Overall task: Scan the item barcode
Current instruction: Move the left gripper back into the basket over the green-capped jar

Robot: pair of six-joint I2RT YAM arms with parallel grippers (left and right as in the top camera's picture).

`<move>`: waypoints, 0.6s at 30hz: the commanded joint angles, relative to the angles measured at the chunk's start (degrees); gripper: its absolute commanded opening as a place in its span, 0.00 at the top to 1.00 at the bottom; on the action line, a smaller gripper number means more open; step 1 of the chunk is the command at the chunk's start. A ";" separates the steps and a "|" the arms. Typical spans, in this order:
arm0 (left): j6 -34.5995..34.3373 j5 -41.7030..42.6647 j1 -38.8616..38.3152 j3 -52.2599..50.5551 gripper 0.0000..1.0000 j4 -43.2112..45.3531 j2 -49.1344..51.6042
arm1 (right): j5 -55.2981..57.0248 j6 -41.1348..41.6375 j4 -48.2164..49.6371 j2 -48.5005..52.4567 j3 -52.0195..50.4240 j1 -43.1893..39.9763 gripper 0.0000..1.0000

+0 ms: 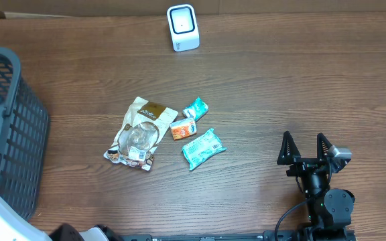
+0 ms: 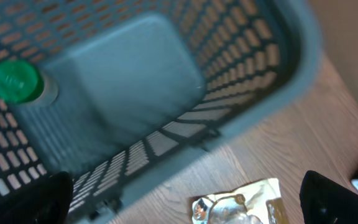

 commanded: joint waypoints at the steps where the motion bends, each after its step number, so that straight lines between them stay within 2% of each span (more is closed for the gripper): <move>1: -2.19 -0.11 3.58 -0.61 0.00 -0.55 4.13 | 0.76 -0.24 0.42 -0.46 -0.59 0.46 0.00; 5: -2.19 -2.95 7.85 -4.59 0.00 0.09 7.85 | 0.76 -0.24 0.42 -0.46 -0.59 0.46 0.00; 9: -2.10 -3.58 13.03 -13.09 0.00 4.04 8.28 | 0.76 -0.24 0.42 -0.46 -0.59 0.46 0.00; 11: -0.35 -3.06 17.11 -19.65 0.00 9.01 8.28 | 0.76 -0.24 0.42 -0.46 -0.59 0.46 0.00; 14: 5.73 -2.54 20.17 -25.88 0.00 16.22 8.31 | 0.76 -0.24 0.42 -0.46 -0.59 0.46 0.00; 18: 8.94 -2.32 21.27 -28.85 0.00 23.19 8.61 | 0.76 -0.24 0.42 -0.46 -0.59 0.46 0.00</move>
